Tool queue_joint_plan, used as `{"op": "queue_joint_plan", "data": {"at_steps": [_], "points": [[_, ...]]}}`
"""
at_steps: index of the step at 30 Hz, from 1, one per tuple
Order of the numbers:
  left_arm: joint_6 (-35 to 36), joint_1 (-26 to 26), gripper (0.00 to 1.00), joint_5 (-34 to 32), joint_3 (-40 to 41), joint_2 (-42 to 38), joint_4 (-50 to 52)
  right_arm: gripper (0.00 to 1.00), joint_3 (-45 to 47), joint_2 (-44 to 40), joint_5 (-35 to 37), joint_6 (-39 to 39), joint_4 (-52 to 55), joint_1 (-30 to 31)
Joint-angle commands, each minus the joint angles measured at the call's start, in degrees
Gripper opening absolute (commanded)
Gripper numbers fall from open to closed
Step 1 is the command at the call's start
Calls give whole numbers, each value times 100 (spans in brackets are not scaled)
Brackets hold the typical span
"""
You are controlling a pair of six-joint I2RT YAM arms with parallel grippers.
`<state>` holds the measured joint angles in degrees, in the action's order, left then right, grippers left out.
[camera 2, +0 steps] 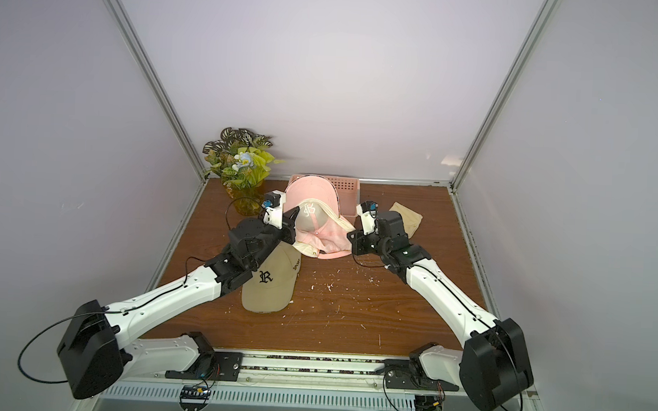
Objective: Turn the baseball cap inside out
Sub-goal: Turn over the baseball cap.
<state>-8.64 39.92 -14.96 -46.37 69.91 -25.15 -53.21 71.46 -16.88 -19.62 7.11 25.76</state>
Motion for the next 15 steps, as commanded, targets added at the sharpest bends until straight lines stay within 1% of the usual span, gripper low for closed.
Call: {"op": "queue_joint_plan", "data": {"at_steps": [1, 3, 5, 8, 11, 13, 15], "points": [[444, -60, 0, -1008, 1, -57, -492, 0, 130, -396, 109, -239, 61, -235], [421, -57, 0, -809, -21, -78, -395, 0, 236, -542, 409, -312, -44, -264], [209, -63, 0, -383, -33, -122, -331, 0, 305, -612, 708, -357, -126, -264], [-413, -59, 0, 430, -98, -201, -246, 0, 489, -651, 643, -231, -483, -259], [-1254, -60, 0, 1058, -188, -251, -191, 13, 678, -748, 544, -63, -861, -222], [-1899, -63, 0, 1303, -150, -276, -327, 26, 783, -881, 640, 160, -1036, -163], [-2519, -59, 0, 1450, -136, -290, -457, 36, 908, -1132, 833, 495, -1256, -70]]}}
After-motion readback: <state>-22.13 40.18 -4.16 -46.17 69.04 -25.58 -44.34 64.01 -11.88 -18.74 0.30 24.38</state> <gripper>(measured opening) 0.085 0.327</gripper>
